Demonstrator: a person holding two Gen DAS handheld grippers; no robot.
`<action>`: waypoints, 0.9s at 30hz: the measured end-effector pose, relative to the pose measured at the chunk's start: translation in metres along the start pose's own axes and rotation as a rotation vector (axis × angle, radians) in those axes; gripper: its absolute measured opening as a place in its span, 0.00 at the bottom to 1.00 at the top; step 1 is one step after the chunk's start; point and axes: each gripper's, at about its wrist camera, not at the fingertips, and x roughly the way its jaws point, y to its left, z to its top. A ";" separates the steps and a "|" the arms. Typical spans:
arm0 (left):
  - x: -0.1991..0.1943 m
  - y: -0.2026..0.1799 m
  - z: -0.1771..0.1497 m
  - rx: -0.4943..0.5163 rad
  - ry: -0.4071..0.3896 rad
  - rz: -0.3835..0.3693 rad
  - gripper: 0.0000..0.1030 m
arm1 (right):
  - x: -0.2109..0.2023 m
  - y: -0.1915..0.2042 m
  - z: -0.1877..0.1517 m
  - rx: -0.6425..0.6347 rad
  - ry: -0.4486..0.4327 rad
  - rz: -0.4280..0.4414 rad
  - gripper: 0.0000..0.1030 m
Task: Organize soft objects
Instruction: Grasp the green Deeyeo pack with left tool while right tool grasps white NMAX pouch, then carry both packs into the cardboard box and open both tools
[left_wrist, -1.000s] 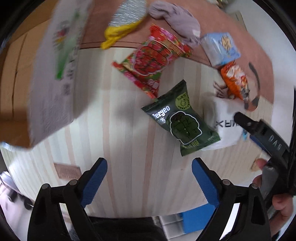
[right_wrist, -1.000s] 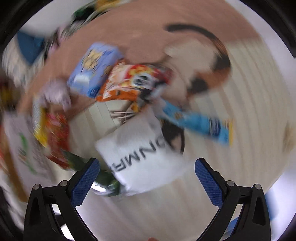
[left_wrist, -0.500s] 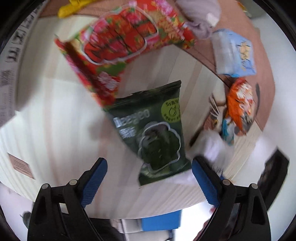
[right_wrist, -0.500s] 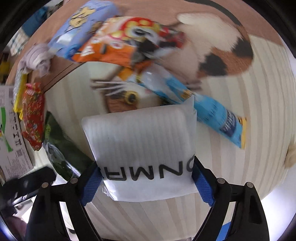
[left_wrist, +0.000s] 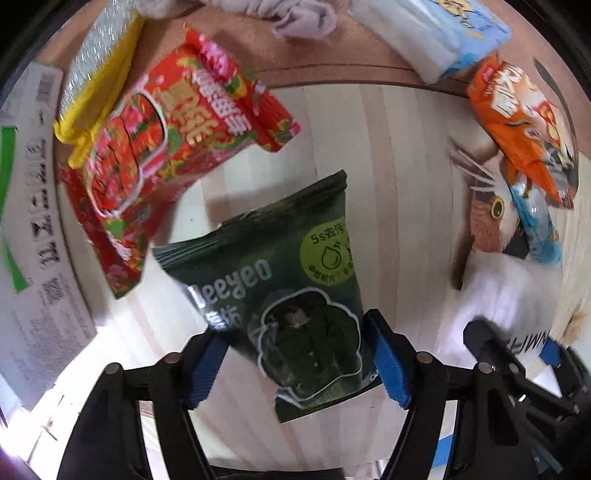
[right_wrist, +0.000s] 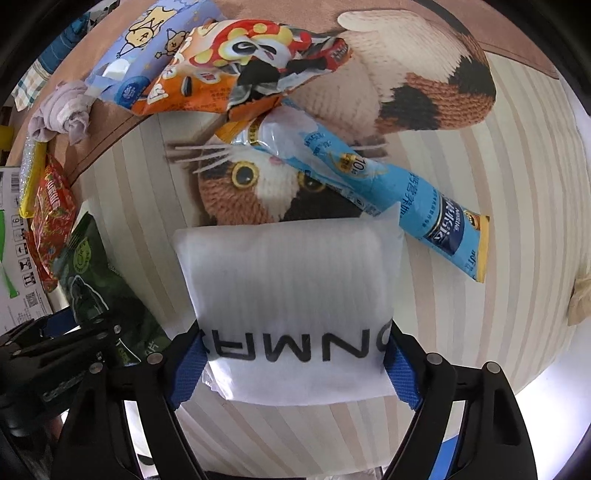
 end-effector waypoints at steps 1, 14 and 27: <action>0.001 -0.001 -0.001 -0.013 -0.003 -0.017 0.51 | -0.001 -0.002 0.000 0.001 -0.002 0.005 0.82; -0.080 0.010 -0.066 0.049 -0.216 -0.064 0.34 | -0.042 -0.002 -0.026 -0.017 -0.094 0.113 0.65; -0.222 0.237 -0.088 -0.099 -0.440 -0.099 0.34 | -0.187 0.239 -0.054 -0.391 -0.253 0.317 0.65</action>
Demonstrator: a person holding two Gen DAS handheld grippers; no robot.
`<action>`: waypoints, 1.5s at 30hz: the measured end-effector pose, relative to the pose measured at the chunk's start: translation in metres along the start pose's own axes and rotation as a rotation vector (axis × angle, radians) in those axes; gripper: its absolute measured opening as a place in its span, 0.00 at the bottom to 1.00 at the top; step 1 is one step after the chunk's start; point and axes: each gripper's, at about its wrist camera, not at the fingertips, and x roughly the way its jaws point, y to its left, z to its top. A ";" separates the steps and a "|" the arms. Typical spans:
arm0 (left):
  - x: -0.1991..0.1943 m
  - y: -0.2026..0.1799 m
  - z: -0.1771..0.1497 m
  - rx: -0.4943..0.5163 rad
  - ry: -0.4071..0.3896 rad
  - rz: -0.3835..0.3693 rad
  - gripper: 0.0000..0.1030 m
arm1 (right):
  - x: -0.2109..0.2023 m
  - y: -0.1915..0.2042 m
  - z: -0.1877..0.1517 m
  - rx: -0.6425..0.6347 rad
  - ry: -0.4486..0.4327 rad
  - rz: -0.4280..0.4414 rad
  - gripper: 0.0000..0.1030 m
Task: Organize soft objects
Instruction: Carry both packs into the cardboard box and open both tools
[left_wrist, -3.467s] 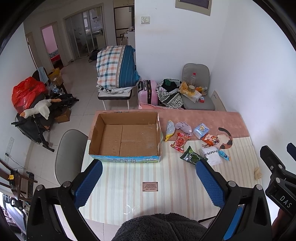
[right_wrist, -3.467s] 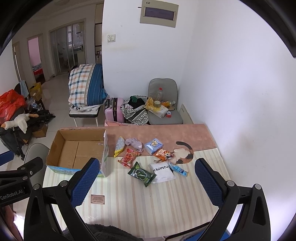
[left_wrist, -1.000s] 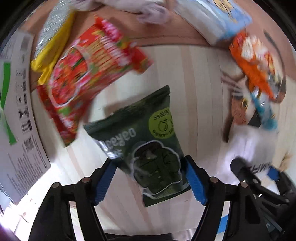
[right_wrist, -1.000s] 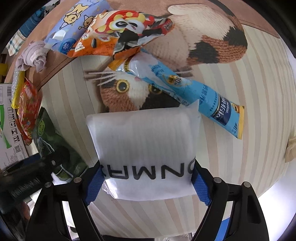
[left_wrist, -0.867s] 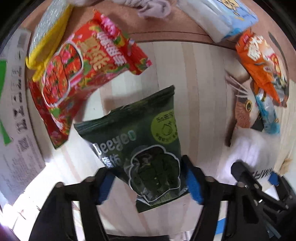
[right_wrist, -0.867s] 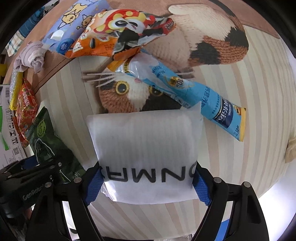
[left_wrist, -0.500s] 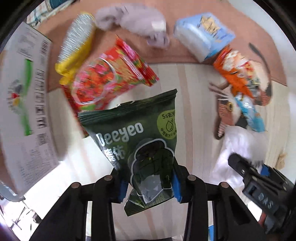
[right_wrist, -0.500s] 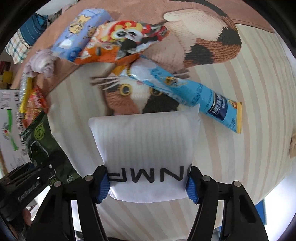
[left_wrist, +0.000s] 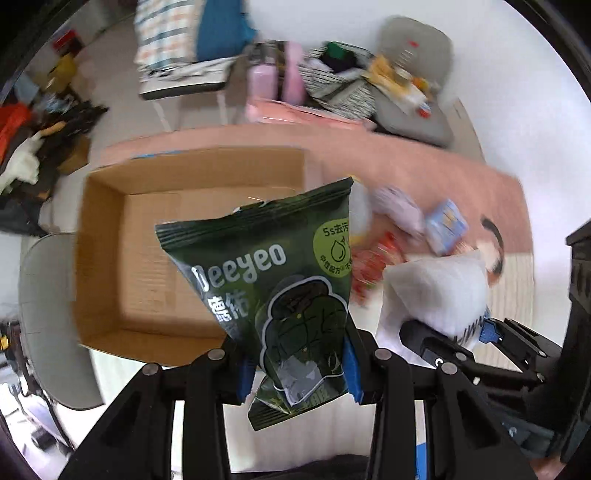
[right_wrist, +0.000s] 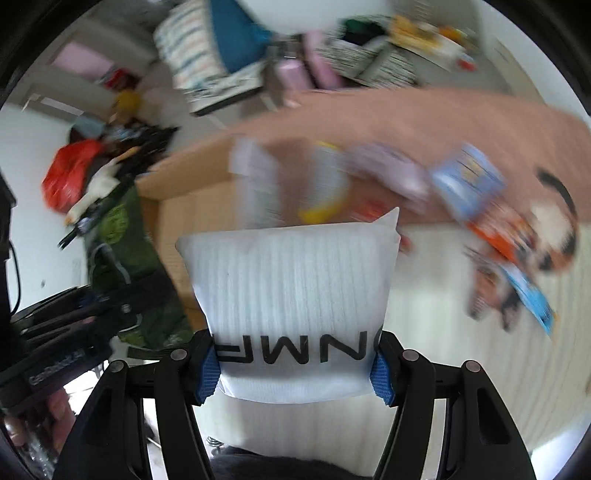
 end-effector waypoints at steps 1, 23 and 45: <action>0.000 0.021 0.006 -0.023 0.005 0.001 0.34 | 0.010 0.023 0.010 -0.014 -0.002 -0.006 0.65; 0.179 0.156 0.120 0.050 0.400 -0.178 0.34 | 0.237 0.138 0.137 -0.006 0.207 -0.301 0.66; 0.048 0.179 0.078 0.030 0.110 0.028 0.95 | 0.141 0.159 0.070 -0.025 0.102 -0.288 1.00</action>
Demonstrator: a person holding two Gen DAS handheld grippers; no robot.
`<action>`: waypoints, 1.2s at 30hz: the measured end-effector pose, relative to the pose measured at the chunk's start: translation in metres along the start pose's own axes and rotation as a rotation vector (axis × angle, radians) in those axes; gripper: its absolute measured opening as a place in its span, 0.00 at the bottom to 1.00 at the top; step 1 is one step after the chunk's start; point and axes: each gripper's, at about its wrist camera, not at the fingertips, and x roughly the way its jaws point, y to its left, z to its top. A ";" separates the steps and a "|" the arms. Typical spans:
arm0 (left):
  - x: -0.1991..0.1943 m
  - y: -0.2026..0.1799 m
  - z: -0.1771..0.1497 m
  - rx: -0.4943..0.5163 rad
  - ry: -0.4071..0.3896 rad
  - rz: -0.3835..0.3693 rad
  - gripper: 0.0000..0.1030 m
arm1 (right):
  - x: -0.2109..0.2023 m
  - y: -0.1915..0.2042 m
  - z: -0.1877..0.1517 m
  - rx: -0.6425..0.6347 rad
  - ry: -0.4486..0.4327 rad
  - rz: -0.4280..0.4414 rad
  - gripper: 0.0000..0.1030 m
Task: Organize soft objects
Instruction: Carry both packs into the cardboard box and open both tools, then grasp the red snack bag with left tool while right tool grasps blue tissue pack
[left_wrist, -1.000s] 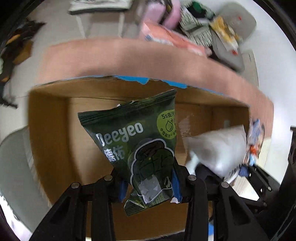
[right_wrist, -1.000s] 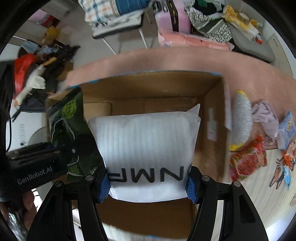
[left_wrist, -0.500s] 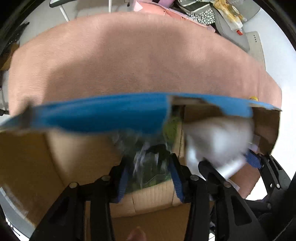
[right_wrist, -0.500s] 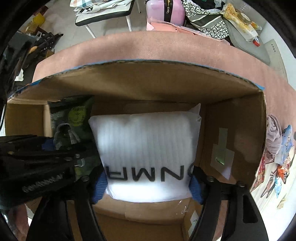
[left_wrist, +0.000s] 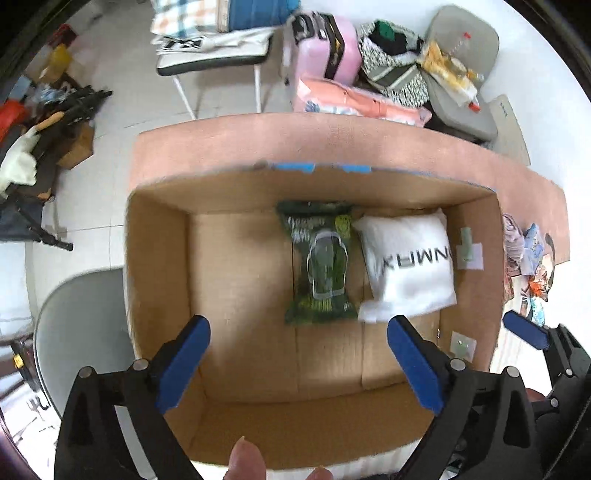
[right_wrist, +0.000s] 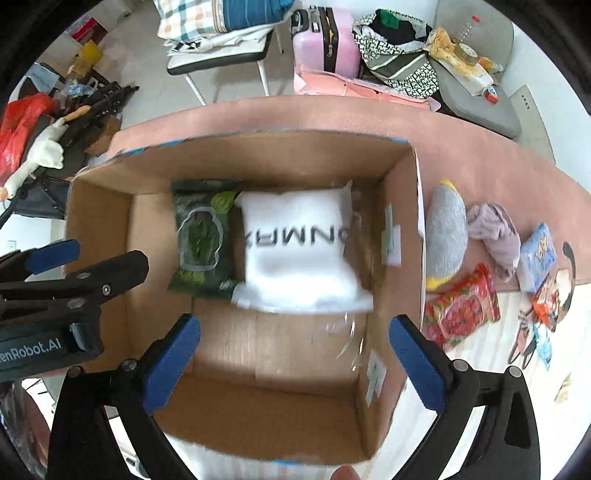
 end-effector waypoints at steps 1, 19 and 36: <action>-0.005 0.000 -0.011 -0.008 -0.022 0.017 0.96 | -0.004 0.001 -0.009 -0.006 -0.008 -0.001 1.00; -0.071 -0.150 -0.056 0.086 -0.234 0.095 0.96 | -0.085 -0.133 -0.072 0.044 -0.136 0.088 1.00; 0.156 -0.377 0.011 0.773 0.199 0.313 0.96 | -0.014 -0.440 -0.023 0.451 0.026 0.125 1.00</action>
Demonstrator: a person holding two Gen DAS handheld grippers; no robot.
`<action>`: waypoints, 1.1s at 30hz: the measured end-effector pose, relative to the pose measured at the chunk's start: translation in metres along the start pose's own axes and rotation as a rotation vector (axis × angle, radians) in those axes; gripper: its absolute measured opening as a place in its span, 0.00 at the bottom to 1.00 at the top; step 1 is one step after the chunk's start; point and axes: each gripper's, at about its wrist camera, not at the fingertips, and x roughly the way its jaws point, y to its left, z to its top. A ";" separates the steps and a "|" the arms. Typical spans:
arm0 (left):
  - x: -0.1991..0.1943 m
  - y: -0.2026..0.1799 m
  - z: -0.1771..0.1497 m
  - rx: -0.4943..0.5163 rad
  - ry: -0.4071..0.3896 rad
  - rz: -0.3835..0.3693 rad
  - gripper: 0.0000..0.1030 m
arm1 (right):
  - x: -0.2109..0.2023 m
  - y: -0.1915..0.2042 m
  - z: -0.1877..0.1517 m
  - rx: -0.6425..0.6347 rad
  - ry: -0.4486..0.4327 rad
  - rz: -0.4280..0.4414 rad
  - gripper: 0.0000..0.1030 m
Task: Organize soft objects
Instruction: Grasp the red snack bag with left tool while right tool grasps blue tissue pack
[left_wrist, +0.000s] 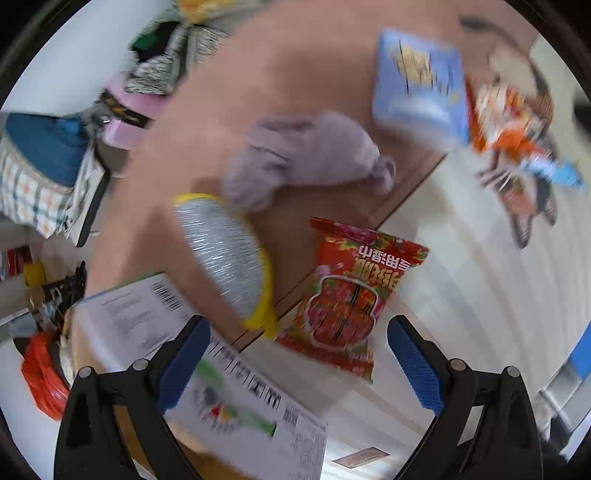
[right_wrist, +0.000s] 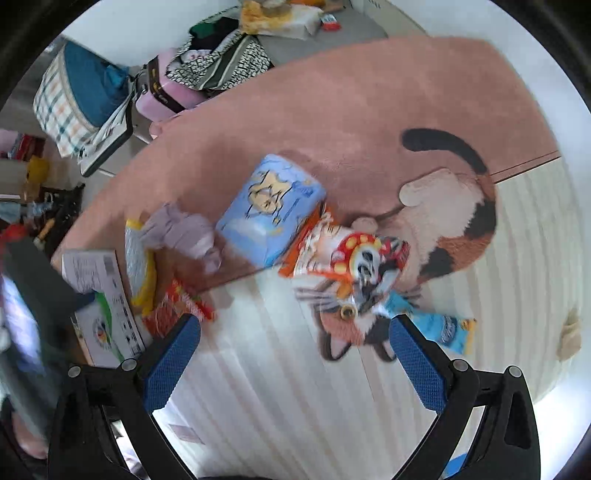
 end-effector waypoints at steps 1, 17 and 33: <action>0.008 -0.001 0.003 0.001 0.022 -0.014 0.96 | 0.006 -0.002 0.008 0.018 0.008 0.021 1.00; 0.059 0.042 -0.014 -0.595 0.155 -0.430 0.50 | 0.126 0.023 0.091 0.147 0.211 -0.010 0.70; 0.050 0.012 -0.014 -0.563 0.095 -0.389 0.42 | 0.131 0.044 0.030 -0.220 0.186 -0.268 0.51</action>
